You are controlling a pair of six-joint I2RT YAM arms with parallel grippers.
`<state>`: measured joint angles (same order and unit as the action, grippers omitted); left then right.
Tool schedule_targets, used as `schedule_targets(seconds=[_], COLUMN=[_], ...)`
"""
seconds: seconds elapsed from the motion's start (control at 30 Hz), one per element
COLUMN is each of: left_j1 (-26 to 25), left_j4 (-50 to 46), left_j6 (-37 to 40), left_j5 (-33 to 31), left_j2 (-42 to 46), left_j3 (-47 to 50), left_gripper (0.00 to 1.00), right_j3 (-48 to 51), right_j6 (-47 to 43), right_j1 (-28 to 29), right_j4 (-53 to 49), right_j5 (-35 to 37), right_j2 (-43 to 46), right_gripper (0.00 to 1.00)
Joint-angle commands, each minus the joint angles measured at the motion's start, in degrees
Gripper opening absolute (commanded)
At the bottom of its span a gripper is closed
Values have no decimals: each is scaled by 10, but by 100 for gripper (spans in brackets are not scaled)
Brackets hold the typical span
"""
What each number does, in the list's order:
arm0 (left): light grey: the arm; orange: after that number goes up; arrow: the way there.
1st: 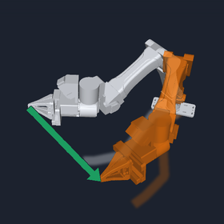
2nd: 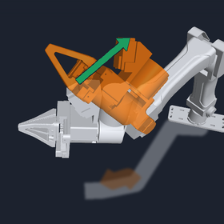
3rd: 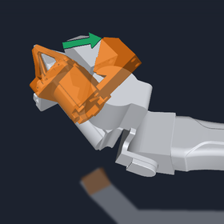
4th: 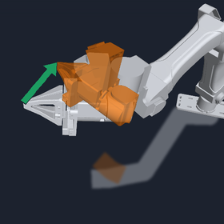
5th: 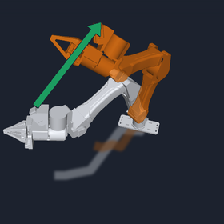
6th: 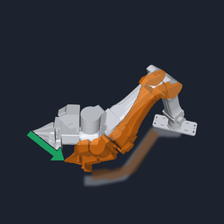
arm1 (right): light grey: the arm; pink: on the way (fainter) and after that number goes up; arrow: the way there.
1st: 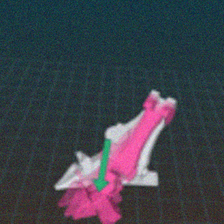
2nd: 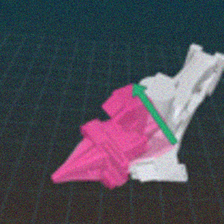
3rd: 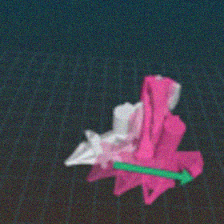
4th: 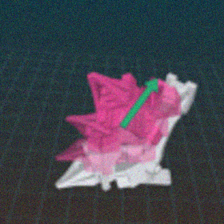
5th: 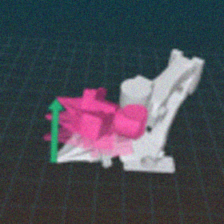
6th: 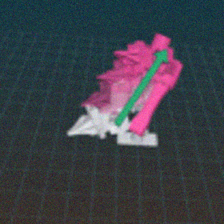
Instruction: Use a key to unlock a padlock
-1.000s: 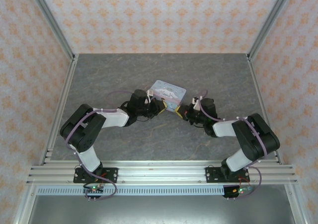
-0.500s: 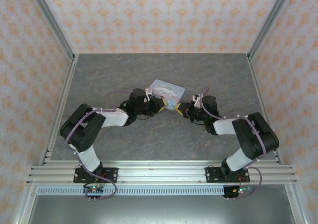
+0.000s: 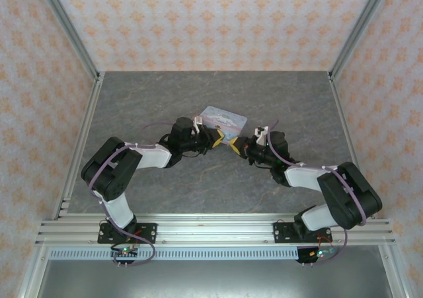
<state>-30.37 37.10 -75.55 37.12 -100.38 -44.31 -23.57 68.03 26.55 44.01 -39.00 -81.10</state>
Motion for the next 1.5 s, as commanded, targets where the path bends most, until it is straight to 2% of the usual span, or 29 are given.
schedule_targets(seconds=[0.0, 0.7, 1.47], left_j1=[-5, -5, -6], left_j4=[24, 21, 14], left_j6=[-7, -5, 2], left_j5=[14, 8, 7], left_j2=[14, 12, 12], left_j3=[-11, -13, -13], left_gripper=[0, 0, 0], right_j3=[3, -25, -44], right_j6=[25, 46, 47], right_j1=[6, 17, 18], right_j4=[3, 21, 22], right_j5=[49, 60, 57], right_j2=[4, -54, -56], right_gripper=[0, 0, 0])
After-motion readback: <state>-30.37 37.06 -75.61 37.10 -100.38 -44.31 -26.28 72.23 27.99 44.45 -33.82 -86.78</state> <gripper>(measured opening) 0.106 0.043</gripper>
